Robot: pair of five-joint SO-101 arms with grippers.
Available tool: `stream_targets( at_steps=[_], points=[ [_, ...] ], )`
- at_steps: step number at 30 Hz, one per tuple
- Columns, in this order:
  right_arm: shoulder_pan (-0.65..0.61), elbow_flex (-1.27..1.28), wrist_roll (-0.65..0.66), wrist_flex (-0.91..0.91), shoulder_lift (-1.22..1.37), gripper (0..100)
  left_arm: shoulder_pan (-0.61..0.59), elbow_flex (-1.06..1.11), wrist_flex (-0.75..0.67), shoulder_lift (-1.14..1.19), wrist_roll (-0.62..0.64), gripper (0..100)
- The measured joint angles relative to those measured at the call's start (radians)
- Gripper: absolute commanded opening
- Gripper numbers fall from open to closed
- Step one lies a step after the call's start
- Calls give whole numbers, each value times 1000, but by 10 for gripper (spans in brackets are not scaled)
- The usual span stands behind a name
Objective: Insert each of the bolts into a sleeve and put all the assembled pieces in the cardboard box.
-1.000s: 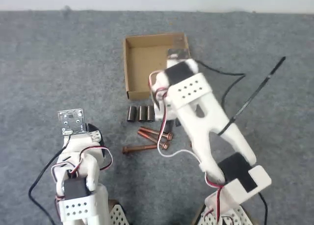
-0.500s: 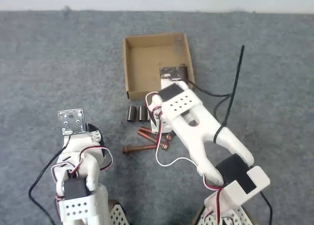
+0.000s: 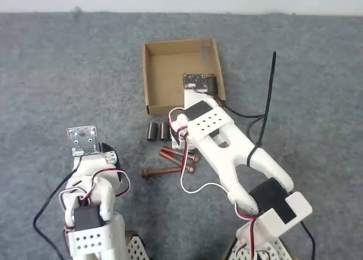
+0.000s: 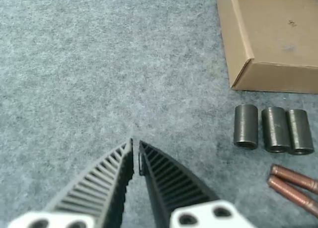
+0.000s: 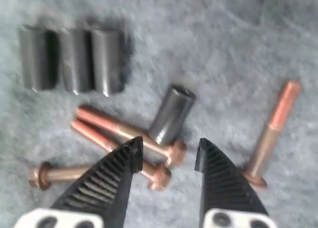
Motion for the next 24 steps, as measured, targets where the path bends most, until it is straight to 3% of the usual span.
stream_targets(
  at_steps=[12, 18, 24],
  points=[
    [17, -115, -71, -49, 252, 158, 0, 0, 0, 0, 0, 12],
    [20, -166, -75, -41, 305, 0, 0, 0, 0, 0, 0, 12],
    [58, -166, -75, -41, 311, 6, 0, 0, 0, 0, 0, 12]
  ],
)
